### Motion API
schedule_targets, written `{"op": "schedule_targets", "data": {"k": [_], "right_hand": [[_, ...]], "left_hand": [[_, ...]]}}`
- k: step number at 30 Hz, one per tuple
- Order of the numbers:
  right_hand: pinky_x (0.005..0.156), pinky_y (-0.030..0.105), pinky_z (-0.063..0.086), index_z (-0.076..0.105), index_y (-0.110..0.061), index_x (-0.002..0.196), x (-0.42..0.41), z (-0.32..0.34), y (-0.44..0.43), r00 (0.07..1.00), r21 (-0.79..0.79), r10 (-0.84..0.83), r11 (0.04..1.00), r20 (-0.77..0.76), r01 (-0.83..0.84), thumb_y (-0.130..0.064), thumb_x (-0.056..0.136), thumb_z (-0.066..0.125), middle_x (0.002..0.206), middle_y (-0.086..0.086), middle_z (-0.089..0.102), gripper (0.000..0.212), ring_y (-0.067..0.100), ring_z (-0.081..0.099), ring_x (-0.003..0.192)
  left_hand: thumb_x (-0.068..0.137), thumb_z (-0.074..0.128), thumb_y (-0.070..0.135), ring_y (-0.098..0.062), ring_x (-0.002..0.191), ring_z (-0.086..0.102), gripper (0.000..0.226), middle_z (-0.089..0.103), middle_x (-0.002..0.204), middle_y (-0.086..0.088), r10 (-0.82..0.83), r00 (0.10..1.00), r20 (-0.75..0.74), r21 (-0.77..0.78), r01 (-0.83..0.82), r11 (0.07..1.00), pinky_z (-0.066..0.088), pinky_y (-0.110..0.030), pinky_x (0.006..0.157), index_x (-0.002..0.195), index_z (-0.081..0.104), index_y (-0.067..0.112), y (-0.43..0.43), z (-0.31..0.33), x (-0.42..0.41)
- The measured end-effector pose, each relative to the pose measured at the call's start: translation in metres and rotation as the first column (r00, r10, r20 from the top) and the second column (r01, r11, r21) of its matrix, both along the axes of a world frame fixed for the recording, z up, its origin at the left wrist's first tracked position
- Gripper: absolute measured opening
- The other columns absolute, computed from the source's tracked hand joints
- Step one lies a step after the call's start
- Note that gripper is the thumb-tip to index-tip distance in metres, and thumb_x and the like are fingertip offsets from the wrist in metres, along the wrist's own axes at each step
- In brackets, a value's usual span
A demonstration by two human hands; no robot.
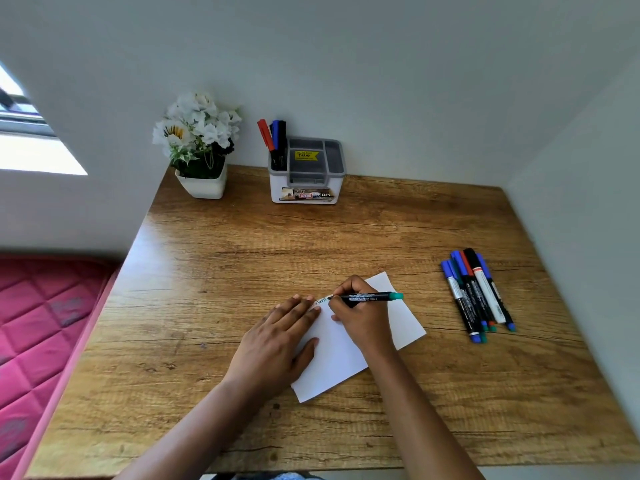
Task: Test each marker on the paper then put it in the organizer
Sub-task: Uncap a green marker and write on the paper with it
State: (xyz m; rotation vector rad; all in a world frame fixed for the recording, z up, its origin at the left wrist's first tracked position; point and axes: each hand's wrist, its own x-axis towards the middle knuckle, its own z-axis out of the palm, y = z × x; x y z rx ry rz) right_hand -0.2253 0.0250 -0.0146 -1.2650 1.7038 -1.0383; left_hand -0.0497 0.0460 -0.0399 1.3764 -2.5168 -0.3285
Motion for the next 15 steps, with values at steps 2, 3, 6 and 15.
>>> {"op": "schedule_targets", "data": {"k": [2,3,6,15], "right_hand": [[0.057,0.022,0.057,0.059,-0.010,0.076,-0.001,0.000,0.000,1.000,0.012,0.005,1.000,0.009,-0.005,-0.005,0.080,0.066,0.073,-0.004,0.063,0.009,-0.001,0.061,0.065],[0.058,0.025,0.058,0.059,-0.009,0.077,-0.001,0.000,-0.001,1.000,0.020,0.006,1.000,0.014,-0.007,-0.005,0.080,0.066,0.072,-0.004,0.063,0.009,-0.001,0.062,0.065],[0.056,0.026,0.058,0.059,-0.007,0.077,-0.001,-0.002,0.000,1.000,0.004,-0.003,1.000,0.006,0.003,-0.005,0.079,0.067,0.072,-0.004,0.062,0.008,0.001,0.061,0.066],[0.051,0.022,0.054,0.058,-0.006,0.073,-0.011,0.010,-0.009,0.909,0.077,-0.151,0.988,0.389,0.131,0.005,0.084,0.058,0.063,0.004,0.056,0.015,0.009,0.055,0.056]], "left_hand": [[0.099,0.024,0.050,-0.017,0.134,0.040,0.056,0.049,0.142,0.002,-0.002,1.000,-0.005,-0.003,0.002,1.000,0.042,-0.033,0.101,0.139,0.049,0.019,-0.001,-0.001,0.000],[0.098,0.027,0.047,-0.017,0.134,0.040,0.053,0.049,0.141,0.001,0.000,1.000,-0.014,-0.004,0.000,1.000,0.042,-0.034,0.101,0.138,0.049,0.019,-0.001,-0.003,0.000],[0.095,0.034,0.037,-0.018,0.133,0.042,0.048,0.051,0.140,0.001,0.005,0.999,-0.035,-0.028,-0.006,1.000,0.043,-0.035,0.101,0.137,0.052,0.019,-0.002,-0.005,-0.001],[0.093,0.037,0.029,-0.018,0.130,0.045,0.046,0.053,0.138,0.002,-0.014,0.998,-0.061,-0.042,0.011,0.999,0.047,-0.037,0.097,0.134,0.055,0.019,-0.004,-0.005,0.001]]}}
